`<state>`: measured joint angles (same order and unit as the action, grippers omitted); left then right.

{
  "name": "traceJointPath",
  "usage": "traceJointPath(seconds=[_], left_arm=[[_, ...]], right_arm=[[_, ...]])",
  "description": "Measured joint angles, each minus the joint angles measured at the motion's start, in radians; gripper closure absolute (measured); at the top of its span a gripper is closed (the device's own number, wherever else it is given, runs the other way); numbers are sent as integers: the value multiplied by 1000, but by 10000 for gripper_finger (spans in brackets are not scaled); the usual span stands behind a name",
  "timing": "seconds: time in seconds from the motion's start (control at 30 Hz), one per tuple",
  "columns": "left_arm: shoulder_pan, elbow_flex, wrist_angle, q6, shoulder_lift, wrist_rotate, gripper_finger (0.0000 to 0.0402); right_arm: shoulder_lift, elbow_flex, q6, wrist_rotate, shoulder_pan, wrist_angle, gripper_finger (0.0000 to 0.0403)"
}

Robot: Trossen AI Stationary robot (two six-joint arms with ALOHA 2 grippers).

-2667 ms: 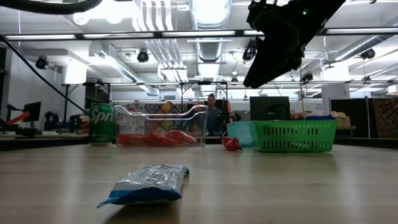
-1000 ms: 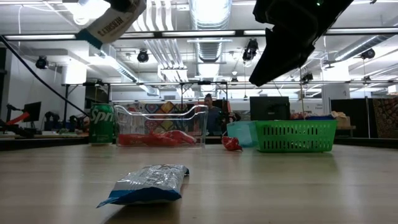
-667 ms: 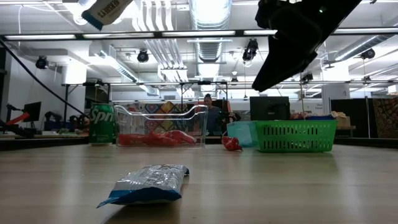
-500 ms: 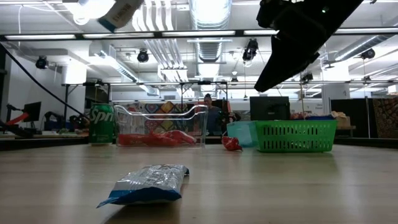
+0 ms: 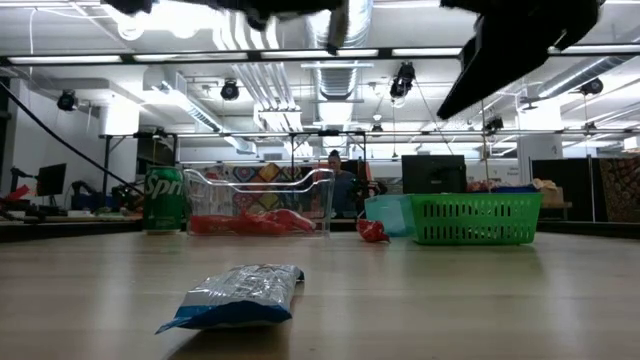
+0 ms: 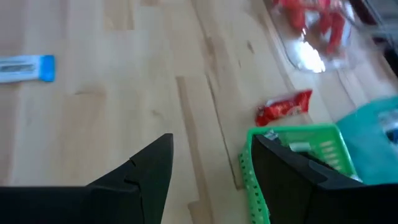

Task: Sort candy
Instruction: Put the white chocolate bar into the blue bin

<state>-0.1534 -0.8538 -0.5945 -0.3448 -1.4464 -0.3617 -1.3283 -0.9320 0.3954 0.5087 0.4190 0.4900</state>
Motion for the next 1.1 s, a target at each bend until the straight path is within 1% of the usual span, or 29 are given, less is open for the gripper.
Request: traceJointPath(seconds=[0.1, 0.2, 0.27, 0.37, 0.5, 0.67, 0.77, 0.93, 1.0, 1.1], left_arm=[[116, 4, -172, 65, -80, 94, 400], [198, -8, -312, 136, -177, 136, 400], [236, -36, -354, 175, -247, 138, 400], [268, -96, -357, 188, -345, 141, 400], [289, -185, -315, 188, -446, 145, 400], [326, -285, -207, 196, -525, 142, 400], [347, -361, -154, 233, -573, 126, 393], [370, -482, -17, 230, -647, 126, 360], [376, -502, 33, 231, -662, 125, 343], [381, -507, 43, 232, -667, 123, 314]], right_arm=[[34, 5, -53, 30, 27, -2, 197], [69, 17, -83, 110, 36, -2, 197], [96, 30, -100, 146, 35, -10, 197], [143, 73, -126, 174, 30, -33, 197], [210, 153, -137, 198, 21, -101, 197], [281, 231, -135, 199, 15, -203, 197], [307, 260, -135, 199, 15, -249, 197], [320, 278, -131, 198, 15, -281, 197], [319, 281, -121, 198, 15, -279, 197], [318, 286, -108, 195, 15, -278, 197]])
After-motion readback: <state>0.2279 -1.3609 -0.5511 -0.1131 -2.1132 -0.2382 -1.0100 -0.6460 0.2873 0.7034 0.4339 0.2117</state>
